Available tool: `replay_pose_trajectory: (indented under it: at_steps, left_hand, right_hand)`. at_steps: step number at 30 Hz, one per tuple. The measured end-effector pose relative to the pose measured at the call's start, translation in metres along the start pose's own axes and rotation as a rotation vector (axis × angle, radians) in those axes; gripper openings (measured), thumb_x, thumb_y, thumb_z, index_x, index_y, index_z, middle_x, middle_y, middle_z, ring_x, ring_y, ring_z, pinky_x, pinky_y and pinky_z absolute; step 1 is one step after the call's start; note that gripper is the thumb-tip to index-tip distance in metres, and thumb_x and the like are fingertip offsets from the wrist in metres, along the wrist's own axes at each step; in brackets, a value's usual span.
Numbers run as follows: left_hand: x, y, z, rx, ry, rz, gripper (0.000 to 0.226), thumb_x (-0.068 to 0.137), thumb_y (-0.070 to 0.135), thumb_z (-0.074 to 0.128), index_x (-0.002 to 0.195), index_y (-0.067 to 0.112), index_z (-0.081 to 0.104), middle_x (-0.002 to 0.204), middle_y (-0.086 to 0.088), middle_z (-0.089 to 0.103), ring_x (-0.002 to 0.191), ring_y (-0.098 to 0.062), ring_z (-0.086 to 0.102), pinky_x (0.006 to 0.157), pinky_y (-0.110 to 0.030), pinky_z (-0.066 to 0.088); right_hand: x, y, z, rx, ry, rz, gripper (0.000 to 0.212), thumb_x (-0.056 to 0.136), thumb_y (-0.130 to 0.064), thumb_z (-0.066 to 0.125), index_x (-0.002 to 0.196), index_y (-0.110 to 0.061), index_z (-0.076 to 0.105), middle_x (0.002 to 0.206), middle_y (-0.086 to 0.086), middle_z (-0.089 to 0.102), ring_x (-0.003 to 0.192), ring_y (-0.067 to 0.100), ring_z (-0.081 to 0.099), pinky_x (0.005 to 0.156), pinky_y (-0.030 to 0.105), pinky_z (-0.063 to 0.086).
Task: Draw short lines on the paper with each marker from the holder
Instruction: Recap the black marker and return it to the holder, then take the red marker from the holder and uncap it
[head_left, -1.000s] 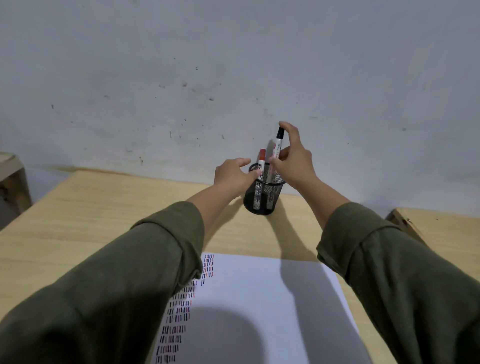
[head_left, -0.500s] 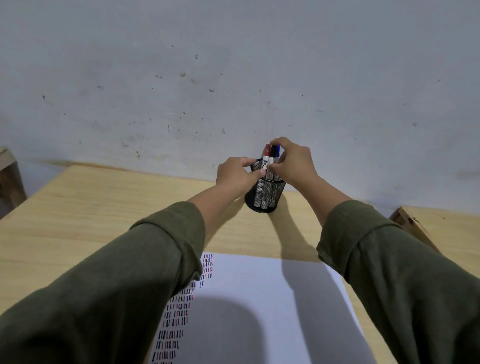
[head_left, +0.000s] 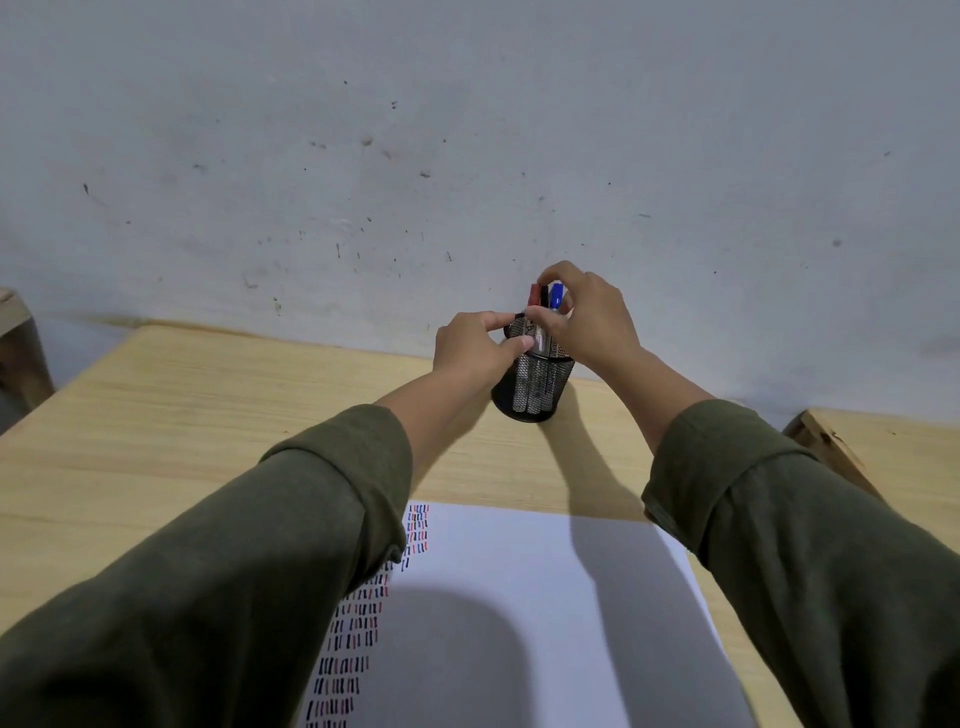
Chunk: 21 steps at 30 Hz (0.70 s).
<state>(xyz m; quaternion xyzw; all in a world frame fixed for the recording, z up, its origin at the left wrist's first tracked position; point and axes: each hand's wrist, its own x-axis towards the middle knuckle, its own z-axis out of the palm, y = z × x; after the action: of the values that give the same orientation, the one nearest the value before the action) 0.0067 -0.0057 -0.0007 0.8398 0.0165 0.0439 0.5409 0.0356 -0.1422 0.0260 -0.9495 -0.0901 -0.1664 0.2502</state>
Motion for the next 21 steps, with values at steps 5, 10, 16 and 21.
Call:
replay_pose_trajectory:
  at_steps: [5, 10, 16, 21]
  left_hand:
    - [-0.003, 0.001, -0.001, -0.018, -0.018, -0.002, 0.044, 0.086, 0.034, 0.066, 0.128, 0.023, 0.061, 0.136, -0.003, 0.058, 0.126, -0.017, 0.052, 0.086, -0.016, 0.035]
    - [-0.006, 0.019, -0.014, -0.012, 0.014, 0.057, 0.038, 0.09, 0.035, 0.06, 0.124, 0.02, 0.063, 0.129, 0.001, 0.064, 0.125, -0.015, 0.054, 0.105, -0.026, 0.036]
    - [-0.022, 0.059, -0.039, -0.198, 0.088, 0.154, 0.031, 0.093, 0.032, 0.055, 0.12, 0.022, 0.065, 0.121, 0.003, 0.067, 0.115, -0.011, 0.059, 0.102, -0.025, 0.042]
    - [-0.059, 0.083, -0.057, -0.397, -0.136, 0.168, 0.035, 0.097, 0.025, 0.05, 0.131, 0.021, 0.056, 0.128, 0.004, 0.062, 0.119, -0.009, 0.055, 0.098, -0.026, 0.042]
  right_hand:
    - [-0.014, -0.003, -0.002, 0.301, 0.025, 0.104, 0.031, 0.081, -0.017, 0.068, 0.105, -0.019, 0.049, 0.078, 0.001, 0.066, 0.074, 0.017, 0.06, 0.059, 0.019, 0.044]
    - [-0.015, -0.019, -0.024, 0.563, 0.232, 0.116, 0.038, 0.082, -0.01, 0.067, 0.104, -0.022, 0.039, 0.082, 0.004, 0.062, 0.068, 0.008, 0.062, 0.063, 0.01, 0.046]
    - [-0.028, -0.051, -0.072, 0.845, 0.3, 0.059, 0.035, 0.085, -0.004, 0.06, 0.106, -0.02, 0.035, 0.086, 0.011, 0.059, 0.074, 0.023, 0.073, 0.075, 0.032, 0.059]
    - [-0.073, -0.069, -0.082, 0.976, 0.017, 0.075, 0.031, 0.086, -0.008, 0.064, 0.1, -0.019, 0.039, 0.074, 0.008, 0.066, 0.059, 0.012, 0.068, 0.067, 0.029, 0.053]
